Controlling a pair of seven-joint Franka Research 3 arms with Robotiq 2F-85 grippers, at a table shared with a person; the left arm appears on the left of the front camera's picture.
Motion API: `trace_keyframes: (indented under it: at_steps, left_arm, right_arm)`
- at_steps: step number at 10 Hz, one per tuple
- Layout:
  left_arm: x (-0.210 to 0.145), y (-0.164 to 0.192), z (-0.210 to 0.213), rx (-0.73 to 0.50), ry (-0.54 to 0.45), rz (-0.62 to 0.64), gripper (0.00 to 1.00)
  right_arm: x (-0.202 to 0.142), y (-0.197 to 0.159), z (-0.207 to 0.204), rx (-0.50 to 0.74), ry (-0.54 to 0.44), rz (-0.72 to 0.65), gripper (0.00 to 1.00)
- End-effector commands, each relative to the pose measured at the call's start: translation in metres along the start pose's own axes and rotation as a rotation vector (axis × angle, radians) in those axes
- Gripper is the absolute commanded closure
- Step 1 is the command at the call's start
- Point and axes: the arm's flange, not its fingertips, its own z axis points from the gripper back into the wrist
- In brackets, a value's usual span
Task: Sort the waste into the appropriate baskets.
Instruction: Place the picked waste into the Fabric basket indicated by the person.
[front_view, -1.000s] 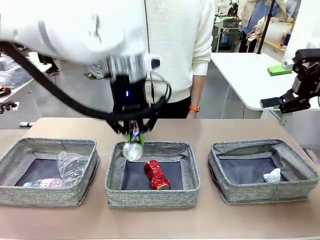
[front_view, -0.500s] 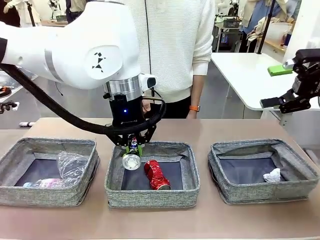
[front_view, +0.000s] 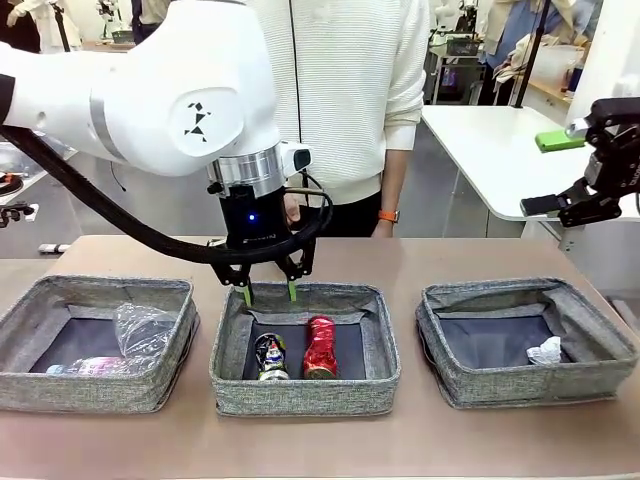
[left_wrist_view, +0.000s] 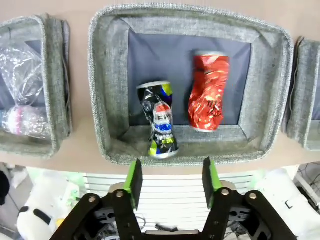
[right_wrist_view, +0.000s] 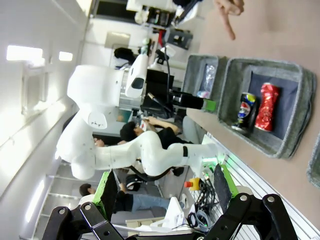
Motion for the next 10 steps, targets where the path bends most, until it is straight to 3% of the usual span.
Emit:
trace_keyframes:
  at_steps: [1, 5, 6, 7, 10]
  left_arm:
    - [0.001, 0.001, 0.004, -0.002, -0.016, 0.017, 0.0]
    - [0.001, 0.002, 0.006, -0.006, -0.004, 0.01, 0.0]
    - [0.002, 0.004, 0.015, -0.064, 0.043, -0.03, 0.0]
    - [0.002, 0.012, 0.033, -0.22, 0.131, -0.12, 0.0]
    - [0.004, 0.099, 0.103, -1.101, 0.3, -0.573, 0.0]
  right_arm:
    - [0.0, 0.003, -0.003, 0.02, -0.01, -0.003, 0.0]
    - [0.0, 0.003, -0.003, 0.02, -0.01, -0.003, 0.0]
    - [0.0, 0.003, -0.003, 0.02, -0.01, -0.003, 0.0]
    - [0.0, 0.003, -0.003, 0.02, -0.01, -0.003, 0.0]
    - [0.0, 0.003, -0.003, 0.02, -0.01, -0.003, 0.0]
